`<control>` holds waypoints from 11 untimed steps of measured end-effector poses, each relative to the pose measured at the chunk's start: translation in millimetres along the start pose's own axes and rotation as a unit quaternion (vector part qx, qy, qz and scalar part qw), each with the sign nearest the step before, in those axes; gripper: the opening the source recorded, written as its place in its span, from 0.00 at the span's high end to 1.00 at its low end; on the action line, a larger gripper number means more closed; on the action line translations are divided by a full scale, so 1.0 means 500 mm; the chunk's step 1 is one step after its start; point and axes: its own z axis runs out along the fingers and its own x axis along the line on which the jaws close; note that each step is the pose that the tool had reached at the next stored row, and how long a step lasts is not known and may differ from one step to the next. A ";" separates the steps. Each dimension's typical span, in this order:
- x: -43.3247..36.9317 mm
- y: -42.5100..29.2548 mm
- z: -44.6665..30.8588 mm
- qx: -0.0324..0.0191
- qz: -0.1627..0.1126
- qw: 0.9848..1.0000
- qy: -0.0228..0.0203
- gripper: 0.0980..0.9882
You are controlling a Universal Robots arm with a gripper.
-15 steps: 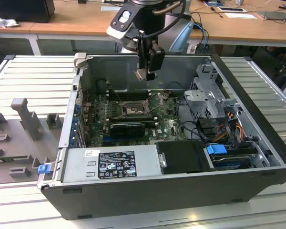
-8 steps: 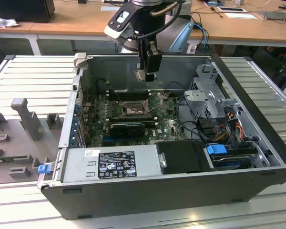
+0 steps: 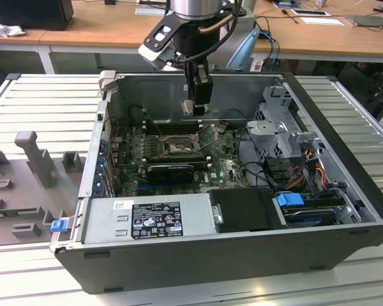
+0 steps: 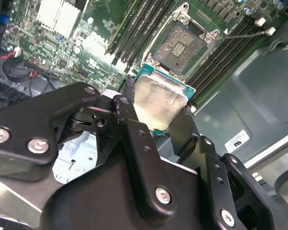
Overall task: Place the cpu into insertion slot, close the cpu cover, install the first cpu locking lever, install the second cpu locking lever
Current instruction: 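Place the cpu into insertion slot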
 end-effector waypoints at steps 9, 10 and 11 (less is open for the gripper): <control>0.003 -0.007 0.040 0.000 0.024 1.000 -0.002 0.52; 0.004 -0.007 0.044 0.000 0.024 1.000 -0.002 0.52; 0.005 -0.008 0.048 0.000 0.024 1.000 -0.002 0.52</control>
